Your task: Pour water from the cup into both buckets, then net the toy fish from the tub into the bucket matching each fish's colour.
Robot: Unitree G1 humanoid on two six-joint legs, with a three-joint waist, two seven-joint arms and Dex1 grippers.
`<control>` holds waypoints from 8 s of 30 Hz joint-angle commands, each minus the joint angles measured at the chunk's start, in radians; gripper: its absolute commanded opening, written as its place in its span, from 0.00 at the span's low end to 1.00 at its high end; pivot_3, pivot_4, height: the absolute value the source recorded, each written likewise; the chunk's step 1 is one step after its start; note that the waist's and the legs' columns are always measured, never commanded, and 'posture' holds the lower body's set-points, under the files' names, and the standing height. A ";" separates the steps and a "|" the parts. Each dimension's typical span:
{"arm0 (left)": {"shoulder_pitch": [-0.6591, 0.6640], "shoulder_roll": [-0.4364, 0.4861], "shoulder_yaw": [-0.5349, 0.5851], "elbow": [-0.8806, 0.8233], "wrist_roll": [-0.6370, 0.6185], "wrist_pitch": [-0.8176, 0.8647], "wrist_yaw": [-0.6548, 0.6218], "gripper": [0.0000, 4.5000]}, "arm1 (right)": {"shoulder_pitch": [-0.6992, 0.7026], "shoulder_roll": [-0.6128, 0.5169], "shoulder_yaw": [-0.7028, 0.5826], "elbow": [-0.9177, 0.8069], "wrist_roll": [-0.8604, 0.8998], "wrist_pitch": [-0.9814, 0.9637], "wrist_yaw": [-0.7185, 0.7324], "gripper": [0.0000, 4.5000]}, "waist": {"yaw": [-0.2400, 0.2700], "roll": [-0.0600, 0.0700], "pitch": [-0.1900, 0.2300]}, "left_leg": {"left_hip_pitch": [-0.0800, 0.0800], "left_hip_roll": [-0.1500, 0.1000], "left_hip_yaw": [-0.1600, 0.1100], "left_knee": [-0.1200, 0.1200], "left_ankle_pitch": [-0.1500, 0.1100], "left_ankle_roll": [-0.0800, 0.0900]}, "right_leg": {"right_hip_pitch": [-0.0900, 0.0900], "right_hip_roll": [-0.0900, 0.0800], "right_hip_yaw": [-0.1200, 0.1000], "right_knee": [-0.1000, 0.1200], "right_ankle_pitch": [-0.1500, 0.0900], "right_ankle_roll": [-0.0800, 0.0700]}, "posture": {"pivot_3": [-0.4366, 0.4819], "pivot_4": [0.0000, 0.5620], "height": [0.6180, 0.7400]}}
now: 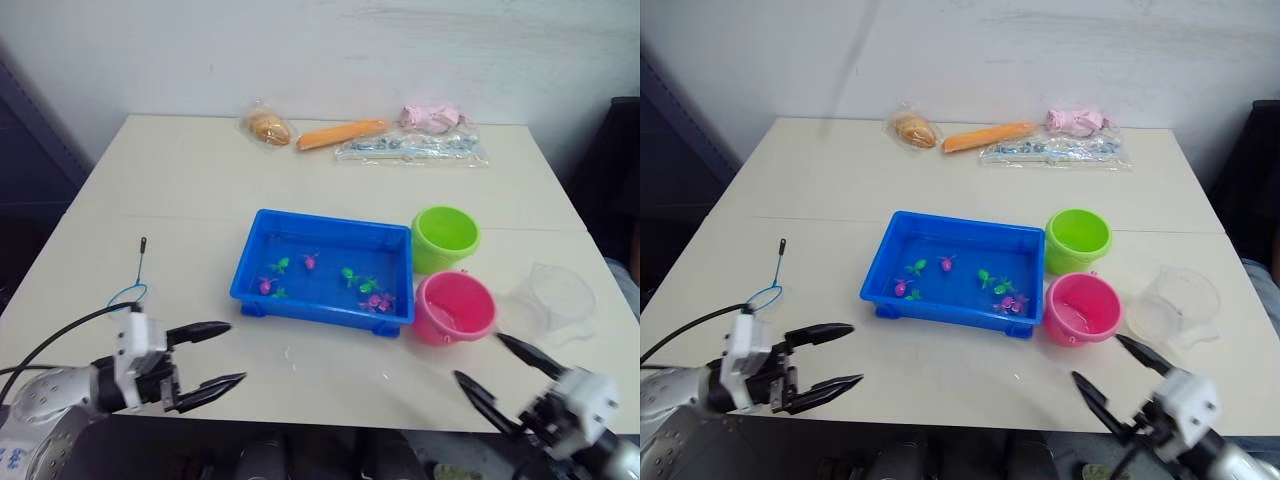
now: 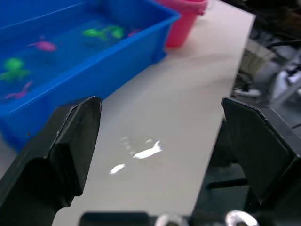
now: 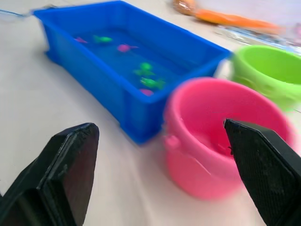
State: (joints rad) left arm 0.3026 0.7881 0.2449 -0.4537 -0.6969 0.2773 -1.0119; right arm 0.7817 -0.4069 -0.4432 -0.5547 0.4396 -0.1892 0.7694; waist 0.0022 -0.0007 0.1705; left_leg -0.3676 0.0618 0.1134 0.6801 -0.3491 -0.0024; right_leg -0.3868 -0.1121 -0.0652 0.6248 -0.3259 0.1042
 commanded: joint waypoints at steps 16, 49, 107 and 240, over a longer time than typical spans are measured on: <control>-0.406 -0.119 -0.220 0.021 0.052 0.055 0.012 0.97 | -0.034 0.254 -0.133 0.030 0.000 0.075 -0.398 1.00 | -0.032 0.000 -0.002 | 0.002 0.002 0.007 -0.006 0.003 -0.006 | -0.007 0.000 0.010 0.003 -0.001 -0.003 | 0.48 0.27 1.00; -0.483 -0.193 -0.249 0.047 0.137 0.021 0.041 0.97 | -0.534 0.090 -0.181 0.505 0.023 0.260 -0.561 1.00 | -0.030 0.000 -0.001 | 0.001 0.002 0.008 -0.002 0.006 -0.006 | -0.007 0.013 0.015 0.004 0.001 0.001 | 0.48 0.27 1.00; -0.575 -0.255 -0.303 0.138 0.158 0.031 0.009 1.00 | -0.563 -0.298 -0.179 0.166 -0.109 0.367 -0.401 0.01 | -0.027 0.003 0.001 | 0.000 0.001 0.011 -0.001 0.006 -0.006 | -0.008 0.015 0.013 0.003 0.002 0.003 | 0.48 0.27 1.00; -0.664 -0.357 -0.181 0.189 0.177 -0.010 0.240 1.00 | -1.481 -0.446 0.497 0.931 -0.902 -0.016 -0.662 0.01 | -0.032 0.002 0.002 | -0.003 0.002 0.026 0.002 0.008 -0.006 | -0.013 0.015 0.015 0.004 0.004 0.006 | 0.48 0.27 1.00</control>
State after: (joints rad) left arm -0.3518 0.4325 0.0583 -0.2258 -0.5091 0.2826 -0.7665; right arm -0.6704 -0.8372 0.0723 0.3880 -0.4415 -0.1824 0.1391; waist -0.0299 0.0008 0.1724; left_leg -0.3702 0.0640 0.1397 0.6820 -0.3408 -0.0082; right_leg -0.3999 -0.0973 -0.0506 0.6285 -0.3220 0.1105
